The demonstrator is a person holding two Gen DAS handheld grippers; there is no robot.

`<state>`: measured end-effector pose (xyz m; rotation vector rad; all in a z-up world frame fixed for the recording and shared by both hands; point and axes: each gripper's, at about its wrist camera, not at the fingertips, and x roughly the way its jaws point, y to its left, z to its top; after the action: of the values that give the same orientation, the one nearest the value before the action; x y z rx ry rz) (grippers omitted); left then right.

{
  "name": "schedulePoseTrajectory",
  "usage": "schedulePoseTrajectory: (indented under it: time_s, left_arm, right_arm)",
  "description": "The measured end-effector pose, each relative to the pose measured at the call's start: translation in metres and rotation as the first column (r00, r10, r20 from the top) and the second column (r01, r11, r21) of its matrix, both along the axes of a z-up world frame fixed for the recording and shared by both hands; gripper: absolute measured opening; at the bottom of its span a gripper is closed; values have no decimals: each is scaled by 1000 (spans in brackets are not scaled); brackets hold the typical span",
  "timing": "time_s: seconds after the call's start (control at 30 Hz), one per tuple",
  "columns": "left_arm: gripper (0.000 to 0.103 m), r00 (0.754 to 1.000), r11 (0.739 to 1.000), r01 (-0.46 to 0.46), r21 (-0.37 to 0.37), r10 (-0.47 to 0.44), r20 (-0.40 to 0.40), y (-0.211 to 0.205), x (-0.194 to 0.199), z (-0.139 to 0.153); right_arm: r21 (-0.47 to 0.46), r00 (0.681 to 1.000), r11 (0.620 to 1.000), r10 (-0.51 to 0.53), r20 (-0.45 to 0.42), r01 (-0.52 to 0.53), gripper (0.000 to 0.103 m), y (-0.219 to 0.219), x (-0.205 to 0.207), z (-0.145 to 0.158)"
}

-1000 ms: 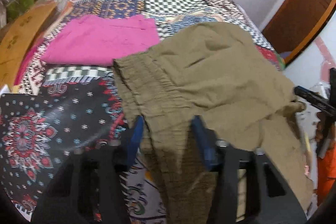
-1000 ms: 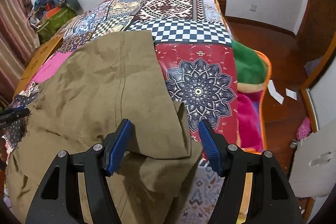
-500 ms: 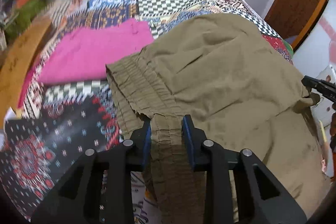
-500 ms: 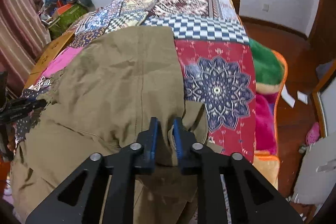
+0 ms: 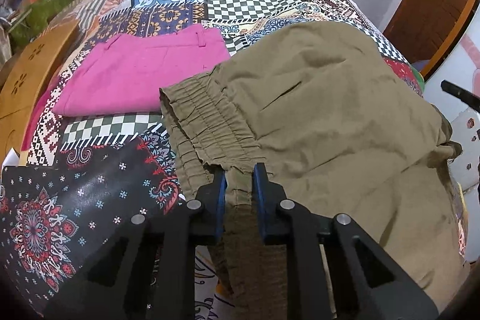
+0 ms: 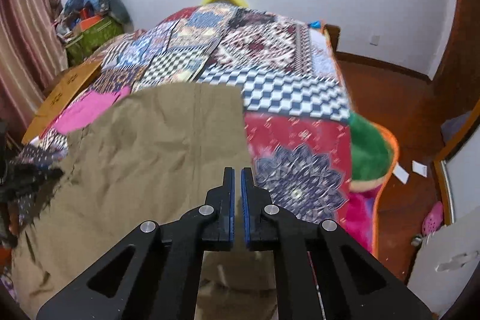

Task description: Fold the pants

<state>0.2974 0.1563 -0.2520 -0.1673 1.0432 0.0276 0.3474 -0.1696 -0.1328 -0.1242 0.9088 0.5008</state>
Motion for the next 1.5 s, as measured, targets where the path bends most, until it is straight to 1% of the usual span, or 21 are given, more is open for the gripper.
schedulePoseTrajectory:
  time_s: [0.07,0.1,0.13,0.2,0.27,0.4,0.53,0.67,0.7,0.77,0.83,0.93,0.97,1.0,1.1,1.13,1.17,1.27,1.37,1.4,1.5]
  left_arm:
    - [19,1000,1000,8,10,-8,3,-1,-1,1]
    - [19,1000,1000,11,17,-11,4,-3,-1,1]
    - [19,1000,1000,11,22,-11,2,-3,-1,0]
    - [20,1000,1000,7,26,-7,-1,-4,-1,-1]
    - [20,1000,1000,0,24,0,-4,-4,-2,-2]
    - [20,1000,1000,-5,29,5,-8,-6,-4,-4]
    - [20,1000,999,-6,47,6,-11,-9,-4,-3]
    - [20,1000,998,-4,64,4,-14,-12,-3,-4]
    - [20,1000,998,-3,65,4,-14,-12,-3,-4]
    - [20,1000,998,-5,68,6,-13,-13,-4,-4]
    - [20,1000,998,-7,68,8,-13,-13,-4,-5]
    - [20,1000,998,-9,68,10,-11,-13,-4,-6]
    - [20,1000,998,-9,69,10,-9,-13,-5,-5]
    - [20,1000,997,-10,72,10,-5,-13,-5,-4]
    - [21,1000,995,-5,98,4,11,-16,-8,1]
    - [20,1000,995,-3,103,2,14,-17,-8,2]
    - [18,1000,995,-2,95,1,16,-17,-8,4]
    - [11,999,1000,4,29,-5,37,-17,-9,14]
    - [8,997,999,29,-16,-28,75,-21,-8,29]
    - [7,996,999,39,-3,-39,85,-24,-7,34]
    - [4,994,998,50,36,-53,99,-28,-4,40]
  right_arm:
    - [29,999,1000,-10,-50,12,10,-14,1,1]
    - [45,998,999,-14,-68,17,20,-20,0,0]
    - [59,996,998,-26,-81,30,33,-29,-4,-1]
    - [57,996,997,-52,-76,56,47,-41,-16,-5]
    - [43,996,998,-49,-81,53,47,-49,-27,-10]
    - [30,991,999,-26,-131,31,47,-51,-37,-27]
    - [80,983,997,14,-184,1,47,-43,-32,-39]
    - [97,975,994,60,-214,-40,47,-29,-27,-47]
    - [104,972,993,71,-224,-48,50,-26,-27,-49]
    - [110,967,991,103,-235,-79,47,-21,-29,-51]
    - [108,960,987,141,-241,-117,31,-16,-35,-53]
    - [78,957,991,125,-263,-108,22,-9,-40,-63]
    - [68,961,992,118,-251,-104,21,-8,-43,-64]
    - [58,969,993,110,-223,-100,16,-6,-46,-61]
    - [66,983,993,107,-147,-98,8,-5,-48,-43]
    - [80,986,991,114,-125,-105,8,-3,-46,-35]
    - [102,982,987,139,-128,-126,8,1,-41,-27]
    - [184,971,968,195,-141,-168,7,15,-22,-3]
    - [179,971,961,229,-73,-213,7,36,-10,22]
    - [167,971,960,233,-44,-223,7,43,-9,30]
    - [123,974,966,228,-1,-226,7,51,-7,37]
